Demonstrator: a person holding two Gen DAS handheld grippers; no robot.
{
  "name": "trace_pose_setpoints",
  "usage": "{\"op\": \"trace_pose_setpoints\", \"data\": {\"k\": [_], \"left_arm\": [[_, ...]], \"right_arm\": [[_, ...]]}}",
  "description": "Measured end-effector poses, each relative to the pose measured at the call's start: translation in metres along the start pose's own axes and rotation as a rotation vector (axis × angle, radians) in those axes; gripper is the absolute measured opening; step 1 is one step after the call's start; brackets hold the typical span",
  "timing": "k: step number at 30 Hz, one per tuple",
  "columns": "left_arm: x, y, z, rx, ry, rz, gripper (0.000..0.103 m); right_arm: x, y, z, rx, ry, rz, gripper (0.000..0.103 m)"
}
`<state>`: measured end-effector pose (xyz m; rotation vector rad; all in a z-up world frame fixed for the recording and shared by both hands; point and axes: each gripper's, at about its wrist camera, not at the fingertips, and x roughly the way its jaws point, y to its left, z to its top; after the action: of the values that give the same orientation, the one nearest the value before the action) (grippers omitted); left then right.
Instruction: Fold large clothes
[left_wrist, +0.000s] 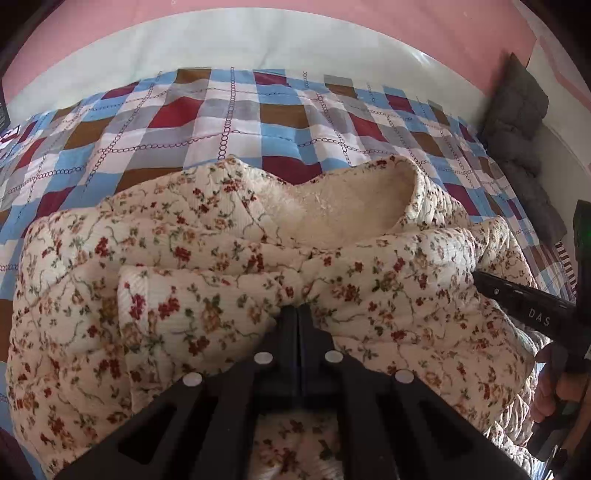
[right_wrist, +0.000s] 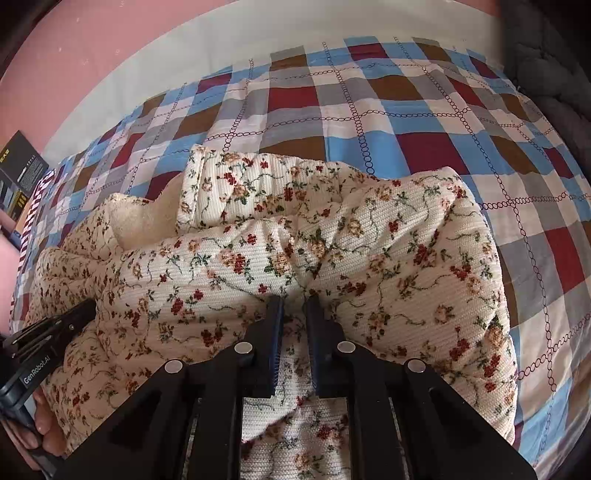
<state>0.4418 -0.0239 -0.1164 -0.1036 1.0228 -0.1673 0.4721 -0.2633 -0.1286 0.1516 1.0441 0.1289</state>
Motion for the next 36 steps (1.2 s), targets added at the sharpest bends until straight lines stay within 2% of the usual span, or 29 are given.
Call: {"op": "trace_pose_setpoints", "data": {"k": [3, 7, 11, 14, 17, 23, 26, 28, 31, 33, 35, 36], "left_arm": [[-0.016, -0.001, 0.004, -0.001, -0.002, -0.009, 0.004], [-0.060, 0.003, -0.009, 0.025, -0.070, -0.022, 0.004], [-0.087, 0.020, -0.037, 0.036, -0.125, -0.002, 0.004], [-0.070, 0.033, -0.049, 0.021, -0.067, 0.029, 0.004], [-0.053, 0.041, -0.052, -0.013, -0.044, 0.024, 0.004], [-0.036, 0.045, -0.050, -0.023, -0.040, 0.026, 0.004], [-0.043, 0.042, -0.050, -0.018, -0.028, 0.039, 0.004], [-0.062, 0.042, -0.048, -0.028, -0.032, 0.037, 0.004], [-0.100, 0.047, -0.054, -0.020, -0.106, 0.004, 0.004], [-0.114, 0.054, -0.060, -0.010, -0.134, 0.021, 0.004], [-0.108, 0.065, -0.065, -0.016, -0.111, 0.059, 0.004], [-0.097, 0.073, -0.067, -0.034, -0.073, 0.080, 0.004]], "right_arm": [[-0.025, -0.003, -0.005, 0.011, -0.052, 0.017, 0.015], [-0.073, -0.012, -0.027, 0.029, -0.148, 0.037, 0.038], [-0.097, -0.020, -0.053, -0.018, -0.182, 0.017, 0.041], [-0.088, -0.029, -0.065, -0.027, -0.150, -0.027, 0.044], [-0.064, -0.039, -0.071, -0.001, -0.086, -0.027, 0.044], [-0.042, -0.032, -0.072, -0.046, -0.070, -0.075, 0.044], [-0.042, -0.033, -0.069, -0.039, -0.047, -0.078, 0.044], [-0.057, -0.027, -0.067, -0.037, -0.051, -0.107, 0.044], [-0.093, -0.013, -0.070, -0.048, -0.129, -0.043, 0.045], [-0.102, -0.002, -0.073, -0.060, -0.147, -0.007, 0.045], [-0.098, 0.011, -0.076, -0.087, -0.141, 0.012, 0.045], [-0.091, 0.016, -0.077, -0.101, -0.130, 0.011, 0.045]]}}
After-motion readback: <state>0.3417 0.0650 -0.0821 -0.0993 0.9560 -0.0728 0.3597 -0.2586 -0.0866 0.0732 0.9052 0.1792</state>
